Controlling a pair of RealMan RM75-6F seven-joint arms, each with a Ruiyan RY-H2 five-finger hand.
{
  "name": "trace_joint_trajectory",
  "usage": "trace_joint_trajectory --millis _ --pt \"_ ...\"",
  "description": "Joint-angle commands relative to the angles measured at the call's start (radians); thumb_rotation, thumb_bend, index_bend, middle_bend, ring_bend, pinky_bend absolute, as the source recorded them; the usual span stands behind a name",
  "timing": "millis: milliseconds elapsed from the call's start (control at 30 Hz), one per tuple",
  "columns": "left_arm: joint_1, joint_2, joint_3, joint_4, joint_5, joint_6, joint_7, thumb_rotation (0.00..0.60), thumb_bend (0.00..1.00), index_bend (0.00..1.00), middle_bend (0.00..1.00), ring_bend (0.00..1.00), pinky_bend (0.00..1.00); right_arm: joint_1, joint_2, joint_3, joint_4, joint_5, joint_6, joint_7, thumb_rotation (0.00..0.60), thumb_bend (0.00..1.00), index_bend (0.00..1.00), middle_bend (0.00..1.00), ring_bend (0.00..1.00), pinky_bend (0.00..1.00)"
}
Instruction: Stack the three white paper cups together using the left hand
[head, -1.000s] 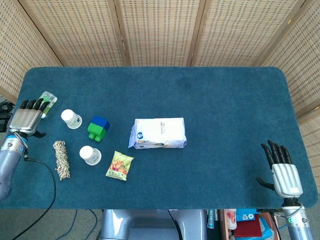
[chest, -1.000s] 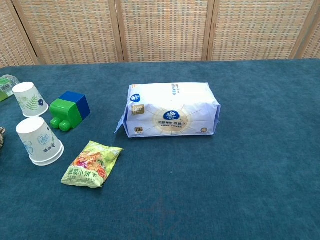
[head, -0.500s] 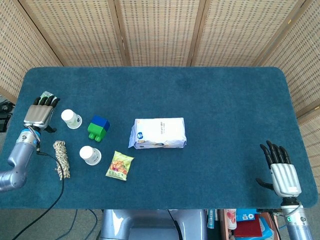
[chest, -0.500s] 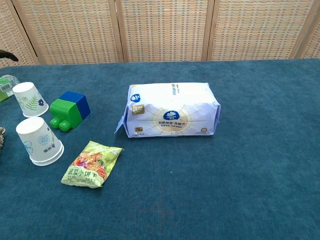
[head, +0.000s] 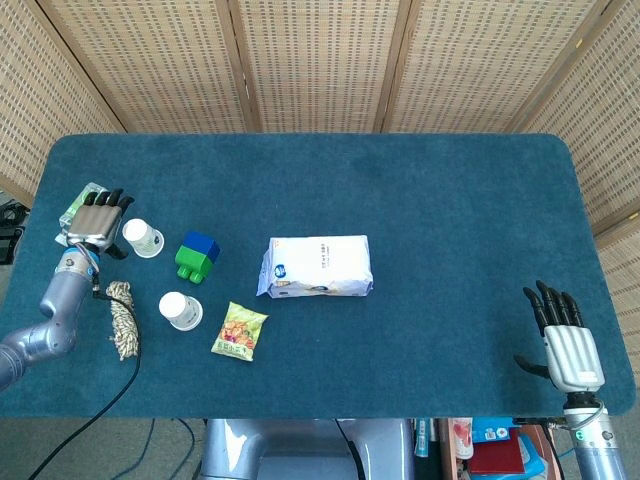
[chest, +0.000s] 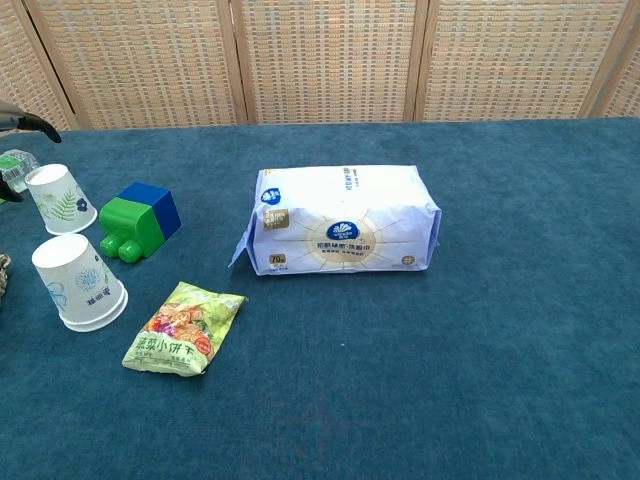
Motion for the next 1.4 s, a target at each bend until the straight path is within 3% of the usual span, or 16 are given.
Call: trace_joint_trajectory --millis 33,467,900,1067,1167,1400 --pt "-0.008 -0.014 0.006 0.020 -0.010 -0.011 0.003 0.600 0.22 0.14 0.00 0.00 0.00 0.001 -0.003 0.000 0.004 0.001 -0.002 0.000 0.600 0.05 0.03 0.00 0.00 0.00" --pt "-0.022 -0.084 0.003 0.103 -0.020 -0.024 -0.021 0.600 0.22 0.26 0.00 0.00 0.00 0.002 -0.007 -0.001 0.012 0.002 -0.004 0.013 0.600 0.05 0.03 0.00 0.00 0.00" --pt "-0.002 -0.101 -0.008 0.107 0.032 -0.003 -0.072 0.600 0.27 0.44 0.05 0.00 0.00 0.000 -0.010 -0.002 0.013 0.003 -0.002 0.012 0.600 0.05 0.03 0.00 0.00 0.00" --pt "0.005 -0.098 -0.017 0.102 0.050 0.008 -0.091 0.600 0.27 0.44 0.05 0.00 0.00 0.000 -0.011 -0.003 0.015 0.001 -0.001 0.012 0.600 0.05 0.03 0.00 0.00 0.00" --pt "0.013 -0.076 -0.036 0.066 0.071 0.020 -0.126 0.600 0.27 0.44 0.05 0.00 0.00 0.000 -0.012 -0.003 0.014 -0.001 0.000 0.011 0.600 0.05 0.03 0.00 0.00 0.00" --pt "0.046 0.107 -0.082 -0.225 0.211 0.121 -0.201 0.600 0.27 0.44 0.05 0.00 0.00 0.000 -0.012 -0.007 0.009 -0.010 0.005 0.007 0.600 0.05 0.03 0.00 0.00 0.00"
